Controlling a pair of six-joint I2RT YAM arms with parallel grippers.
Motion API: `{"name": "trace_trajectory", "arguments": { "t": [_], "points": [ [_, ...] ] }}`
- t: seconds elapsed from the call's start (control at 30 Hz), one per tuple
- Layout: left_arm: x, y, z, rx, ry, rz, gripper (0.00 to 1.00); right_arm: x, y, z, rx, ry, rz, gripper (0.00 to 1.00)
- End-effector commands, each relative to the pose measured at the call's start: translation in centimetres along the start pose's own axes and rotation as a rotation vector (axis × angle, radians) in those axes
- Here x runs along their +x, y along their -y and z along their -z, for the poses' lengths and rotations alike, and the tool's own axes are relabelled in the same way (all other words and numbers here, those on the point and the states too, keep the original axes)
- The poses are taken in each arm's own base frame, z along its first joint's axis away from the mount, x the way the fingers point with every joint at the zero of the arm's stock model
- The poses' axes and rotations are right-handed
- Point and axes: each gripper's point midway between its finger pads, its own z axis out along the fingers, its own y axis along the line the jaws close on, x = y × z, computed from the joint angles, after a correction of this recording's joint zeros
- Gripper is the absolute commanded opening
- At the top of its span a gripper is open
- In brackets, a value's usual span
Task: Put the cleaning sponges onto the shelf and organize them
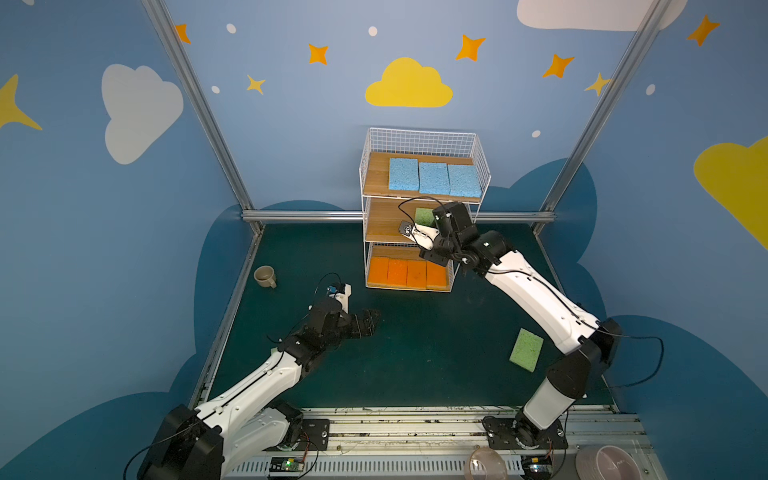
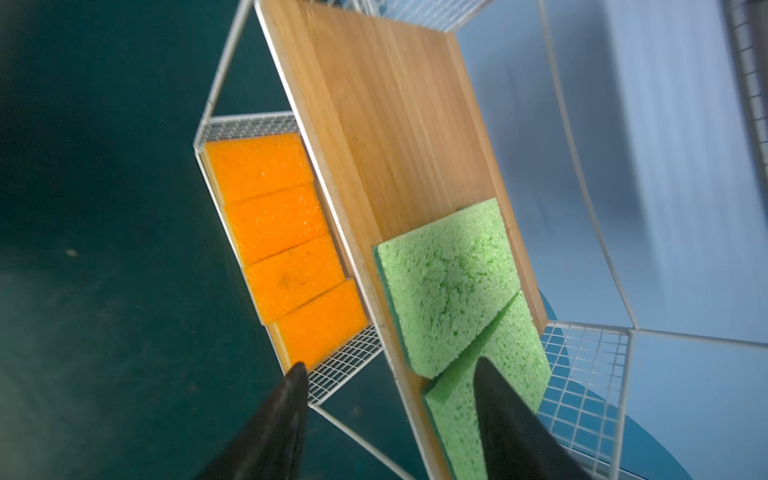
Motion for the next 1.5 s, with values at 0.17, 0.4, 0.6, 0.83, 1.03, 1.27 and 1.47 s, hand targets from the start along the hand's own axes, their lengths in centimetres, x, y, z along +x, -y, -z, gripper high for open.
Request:
{"name": "trace_trajectory", "arguments": {
  "t": [0.17, 0.4, 0.6, 0.83, 1.03, 1.27, 1.47],
  "points": [
    [0.5, -6.2, 1.9, -0.299, -0.015, 0.196, 1.0, -1.2, -5.5, 3.8, -0.166, 0.107, -0.449, 0.66],
    [0.8, -11.5, 4.6, -0.458, 0.022, 0.39, 1.0, 0.2, -12.0, 3.8, -0.364, 0.323, -0.767, 0.66],
    [2.0, -16.7, 9.7, -0.707, 0.079, 0.52, 1.0, 3.8, -14.7, 2.8, -0.374, 0.279, -0.942, 0.66],
    [4.4, -20.3, 12.3, -0.868, 0.073, 0.596, 1.0, 6.3, -18.1, 1.4, -0.454, 0.161, -1.042, 0.66],
    [5.7, -20.9, 10.5, -0.823, 0.028, 0.678, 1.0, 6.4, -18.8, 1.5, -0.49, 0.126, -1.032, 0.66],
    [6.7, -21.2, 8.2, -0.745, 0.043, 0.723, 0.99, 6.9, -19.2, 1.7, -0.508, 0.116, -1.034, 0.66],
    [6.5, -18.4, 4.7, -0.629, 0.006, 0.643, 0.98, 8.0, -18.6, 1.5, -0.487, 0.114, -1.066, 0.66]
  ]
}}
